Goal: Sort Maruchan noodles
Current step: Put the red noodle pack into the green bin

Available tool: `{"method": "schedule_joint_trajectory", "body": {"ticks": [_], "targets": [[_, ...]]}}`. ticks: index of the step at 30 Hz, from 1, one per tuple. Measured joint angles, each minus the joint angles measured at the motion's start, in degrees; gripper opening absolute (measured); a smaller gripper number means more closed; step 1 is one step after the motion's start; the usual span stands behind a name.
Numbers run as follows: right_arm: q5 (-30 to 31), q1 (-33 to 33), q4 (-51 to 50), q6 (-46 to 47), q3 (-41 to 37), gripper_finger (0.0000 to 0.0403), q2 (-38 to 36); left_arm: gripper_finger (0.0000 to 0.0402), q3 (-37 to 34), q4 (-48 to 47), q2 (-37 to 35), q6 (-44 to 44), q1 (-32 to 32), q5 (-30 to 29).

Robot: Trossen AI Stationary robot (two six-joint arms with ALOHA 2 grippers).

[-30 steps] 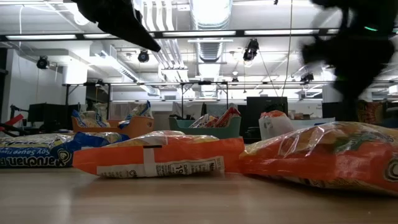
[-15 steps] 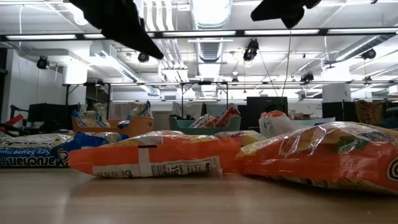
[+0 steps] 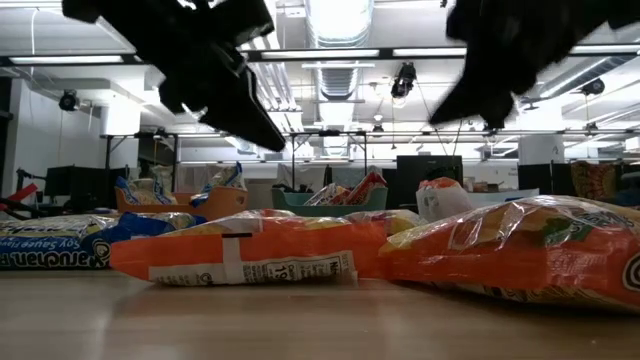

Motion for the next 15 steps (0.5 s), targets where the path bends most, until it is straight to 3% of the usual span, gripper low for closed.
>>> {"method": "schedule_joint_trajectory", "body": {"ticks": [3,7,15], "targets": [[-5.57,-3.19,-0.42,7.26,-3.40,0.0009,0.00,0.0120,0.00,3.80,2.96,0.18,0.85,0.47],[-13.33,-7.46,-3.20,15.84,-6.87,0.0009,0.53,0.0103,0.00,10.50,7.08,1.24,3.06,6.31],[-16.56,-13.02,-6.93,25.65,-8.24,0.0015,0.59,0.0050,0.00,19.33,13.31,3.47,6.16,8.93]]}}
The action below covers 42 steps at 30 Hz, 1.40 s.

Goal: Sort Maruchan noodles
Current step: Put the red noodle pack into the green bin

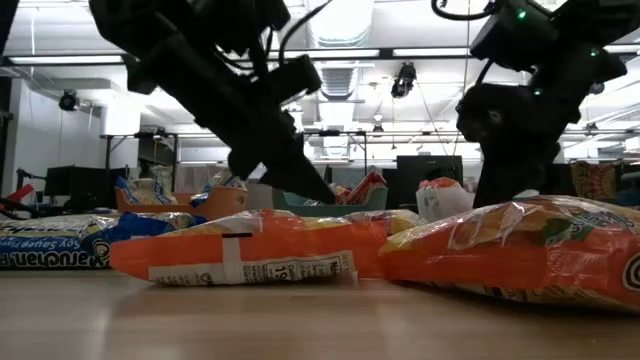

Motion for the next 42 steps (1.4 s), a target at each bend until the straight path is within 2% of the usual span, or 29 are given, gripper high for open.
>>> {"method": "schedule_joint_trajectory", "body": {"ticks": [5,14,19,25,32,39,42], "targets": [[-0.23,-3.90,0.65,1.31,0.01,0.0066,0.04,0.0031,0.00,2.69,1.59,1.37,2.08,0.00],[-0.22,-11.52,7.59,0.68,-0.84,0.0209,0.05,0.0008,0.00,5.77,3.12,1.28,4.53,0.02],[-0.25,-13.45,9.54,-0.80,-2.00,0.0258,0.37,0.0003,0.00,6.10,4.66,0.88,4.56,1.01],[-1.67,-13.43,17.41,-0.94,-3.97,0.0263,2.80,0.0003,0.00,6.42,6.37,-1.01,4.56,1.55],[-2.07,-13.49,26.14,-2.00,-4.21,0.0256,9.46,0.0003,0.09,6.69,7.83,-2.36,4.56,1.46],[-6.86,-13.51,36.70,-2.45,-4.19,0.0253,17.36,0.0003,0.20,6.99,8.85,-3.52,4.56,1.22],[-11.65,-13.52,43.70,-3.60,-4.17,0.0253,20.29,0.0003,0.20,6.89,8.87,-3.52,4.56,1.23]]}}
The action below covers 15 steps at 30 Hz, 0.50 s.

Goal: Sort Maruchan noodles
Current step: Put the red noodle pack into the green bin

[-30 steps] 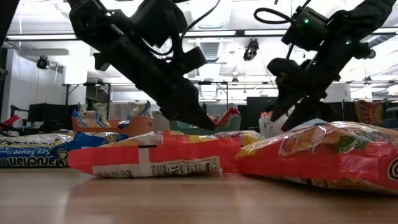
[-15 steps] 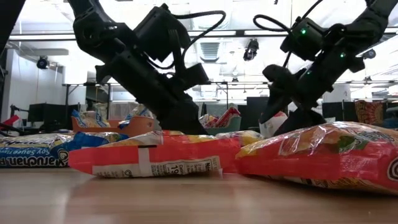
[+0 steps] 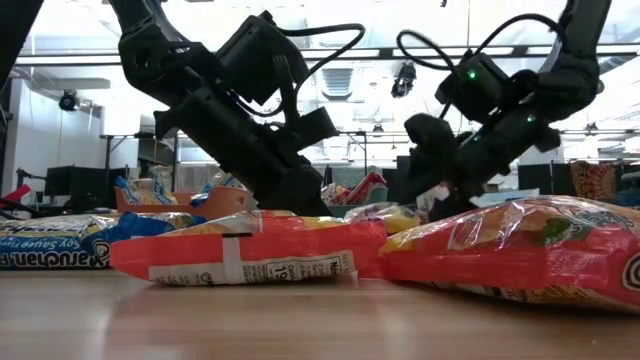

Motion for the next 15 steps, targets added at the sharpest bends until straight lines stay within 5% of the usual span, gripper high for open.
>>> {"method": "schedule_joint_trajectory", "body": {"ticks": [6,15], "targets": [[-7.15,0.20,10.92,-1.13,0.14,0.0245,3.69,0.0003,-0.02,-0.11,0.02,-0.01,0.00,0.04],[-5.81,0.20,13.93,-2.50,0.07,0.0200,5.74,0.0003,-0.09,0.02,0.09,-0.39,0.00,0.09]]}}
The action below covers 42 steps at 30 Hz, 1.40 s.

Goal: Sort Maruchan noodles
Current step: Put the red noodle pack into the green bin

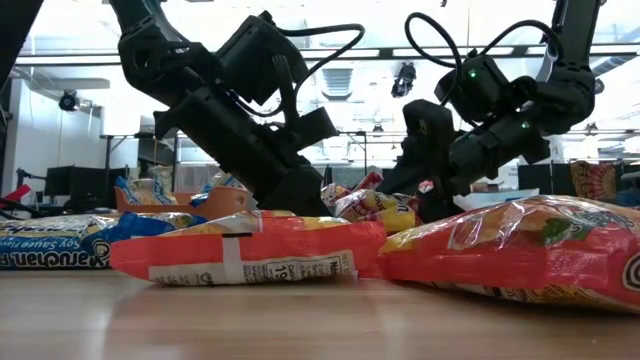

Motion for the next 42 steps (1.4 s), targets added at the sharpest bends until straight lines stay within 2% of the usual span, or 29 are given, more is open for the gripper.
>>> {"method": "schedule_joint_trajectory", "body": {"ticks": [13,20,24,28,33,36,42], "targets": [[1.28,-0.02,-0.37,-3.38,0.07,0.0043,-0.31,0.0003,-0.33,-2.42,-2.88,0.53,-0.20,0.80],[0.97,0.32,-0.62,-8.22,0.04,0.0035,-3.02,0.0003,-0.33,-9.04,-9.42,2.16,-0.96,0.55],[1.36,2.40,-0.52,-17.60,0.04,0.0034,-5.72,0.0003,-1.49,-8.24,-16.32,6.47,-2.16,1.54],[4.89,6.24,-0.98,-28.36,0.05,0.0034,-8.29,0.0003,-5.15,-2.84,-23.97,9.25,-1.93,7.14],[11.15,10.08,-2.47,-36.28,0.07,0.0034,-10.32,0.0024,-11.17,7.25,-30.13,7.55,-0.75,9.55],[13.47,11.11,-5.09,-39.14,0.59,0.0034,-10.78,0.0059,-14.44,15.57,-30.64,6.07,0.14,9.79],[13.88,11.23,-7.63,-41.59,1.58,0.0034,-10.86,0.0153,-19.54,32.43,-27.03,5.69,1.44,9.24]]}}
